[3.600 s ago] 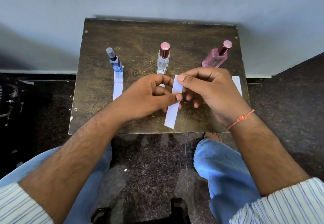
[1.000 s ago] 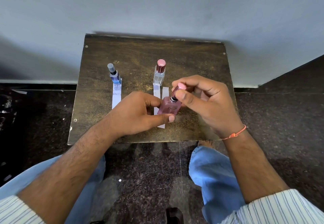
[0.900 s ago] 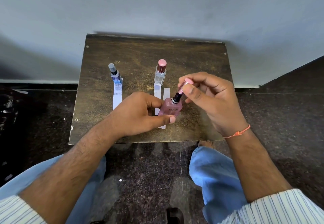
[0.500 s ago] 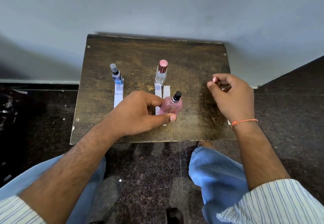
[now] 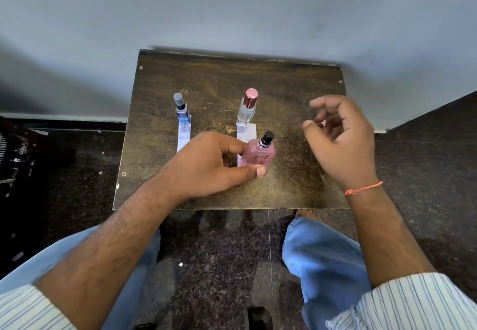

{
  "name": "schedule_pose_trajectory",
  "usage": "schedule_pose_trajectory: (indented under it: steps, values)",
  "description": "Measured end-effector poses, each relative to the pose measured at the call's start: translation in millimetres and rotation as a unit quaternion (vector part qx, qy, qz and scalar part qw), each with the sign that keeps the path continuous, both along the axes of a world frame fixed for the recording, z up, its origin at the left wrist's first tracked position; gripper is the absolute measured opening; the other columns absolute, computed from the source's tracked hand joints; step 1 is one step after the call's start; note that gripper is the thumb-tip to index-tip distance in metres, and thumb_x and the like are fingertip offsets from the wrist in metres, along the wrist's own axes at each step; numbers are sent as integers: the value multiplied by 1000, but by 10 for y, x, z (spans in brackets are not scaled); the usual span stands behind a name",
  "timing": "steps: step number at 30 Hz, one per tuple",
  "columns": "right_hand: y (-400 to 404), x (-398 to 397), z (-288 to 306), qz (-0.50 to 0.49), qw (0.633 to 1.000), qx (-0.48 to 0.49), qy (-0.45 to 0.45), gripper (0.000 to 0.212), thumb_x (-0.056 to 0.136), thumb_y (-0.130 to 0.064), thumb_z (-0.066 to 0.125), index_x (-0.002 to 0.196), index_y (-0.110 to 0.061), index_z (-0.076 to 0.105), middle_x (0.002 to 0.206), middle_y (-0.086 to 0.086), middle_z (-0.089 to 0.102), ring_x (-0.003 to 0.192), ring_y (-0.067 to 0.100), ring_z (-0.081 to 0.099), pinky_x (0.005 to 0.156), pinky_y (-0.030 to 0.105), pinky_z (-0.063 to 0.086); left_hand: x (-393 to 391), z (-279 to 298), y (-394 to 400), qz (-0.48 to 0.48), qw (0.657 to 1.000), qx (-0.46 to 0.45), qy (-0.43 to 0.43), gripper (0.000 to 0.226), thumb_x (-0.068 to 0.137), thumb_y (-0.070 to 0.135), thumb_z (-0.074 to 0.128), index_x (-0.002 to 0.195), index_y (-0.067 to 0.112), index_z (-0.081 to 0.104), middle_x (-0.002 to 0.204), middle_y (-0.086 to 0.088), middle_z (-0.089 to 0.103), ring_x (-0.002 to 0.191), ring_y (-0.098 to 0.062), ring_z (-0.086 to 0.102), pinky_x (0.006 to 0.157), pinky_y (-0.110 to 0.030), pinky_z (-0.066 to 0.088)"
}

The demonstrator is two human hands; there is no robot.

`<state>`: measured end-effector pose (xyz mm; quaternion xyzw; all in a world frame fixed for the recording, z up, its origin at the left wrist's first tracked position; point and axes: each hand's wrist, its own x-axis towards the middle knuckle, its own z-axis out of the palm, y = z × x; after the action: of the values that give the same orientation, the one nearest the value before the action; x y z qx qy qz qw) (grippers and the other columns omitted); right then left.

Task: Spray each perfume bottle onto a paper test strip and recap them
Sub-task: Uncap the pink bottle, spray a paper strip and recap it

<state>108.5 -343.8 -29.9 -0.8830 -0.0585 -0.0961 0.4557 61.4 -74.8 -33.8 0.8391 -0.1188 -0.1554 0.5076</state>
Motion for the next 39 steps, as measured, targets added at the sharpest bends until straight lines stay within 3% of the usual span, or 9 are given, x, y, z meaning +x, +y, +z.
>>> schedule_pose_trajectory:
  steps: [2,7,11,14,19,25,31,36,39]
  values:
    - [97,-76,58,94,993,64,31,19,93,-9,80,110,-16,75,96,2,68,74,10,58,65,21,45,3,-4,-4,4,1000,1,0,23,87,50,85,96,29,85,50,16,49,43,-4,38,48,-23,30]
    - [218,-151,7,234,960,113,101,30,87,-29,88,109,-11,78,106,-1,72,83,34,65,66,56,54,13,-17,-13,15,1000,-4,-4,22,87,52,85,85,30,81,51,17,52,44,-5,39,48,-26,33]
    - [301,-176,8,249,953,123,119,20,86,-23,90,101,-16,79,100,-9,69,86,21,65,73,36,54,12,-10,-45,17,999,-34,-1,24,84,55,83,88,31,83,54,6,58,46,-7,40,49,-27,33]
    - [317,-190,44,235,944,166,163,14,91,-20,85,96,-27,74,94,-11,69,86,9,64,77,28,53,8,34,-48,5,998,-59,12,23,87,47,85,101,28,85,47,15,53,42,-4,35,46,-24,30]
    - [307,-201,139,154,891,328,272,21,100,-24,67,117,-12,64,105,8,83,99,27,79,82,46,64,15,57,-13,-3,997,-63,45,44,75,57,86,115,37,83,47,12,46,45,-17,33,51,-31,28]
    - [294,-175,154,120,855,389,322,28,102,-33,59,124,-17,59,89,7,69,66,24,68,46,29,49,23,12,-24,25,998,-58,27,38,87,64,73,109,36,85,62,-3,72,50,-17,46,52,-30,39]
    - [302,-176,114,119,862,349,348,44,113,-48,42,147,-30,63,101,7,62,75,18,60,53,30,39,32,41,-49,40,999,-18,15,19,98,32,77,109,20,86,56,31,64,46,7,52,51,-3,35]
    - [345,-196,135,106,866,345,346,41,90,-39,71,131,-40,75,128,6,70,98,16,64,58,32,58,23,71,-53,45,999,-18,20,17,97,27,79,110,18,86,54,33,63,45,8,52,51,-2,35]
    - [339,-209,116,128,875,333,327,49,87,-26,77,135,-31,74,128,4,69,100,9,65,62,30,62,19,91,-54,46,999,-20,20,16,98,25,79,110,17,85,53,33,61,45,9,52,52,-1,35]
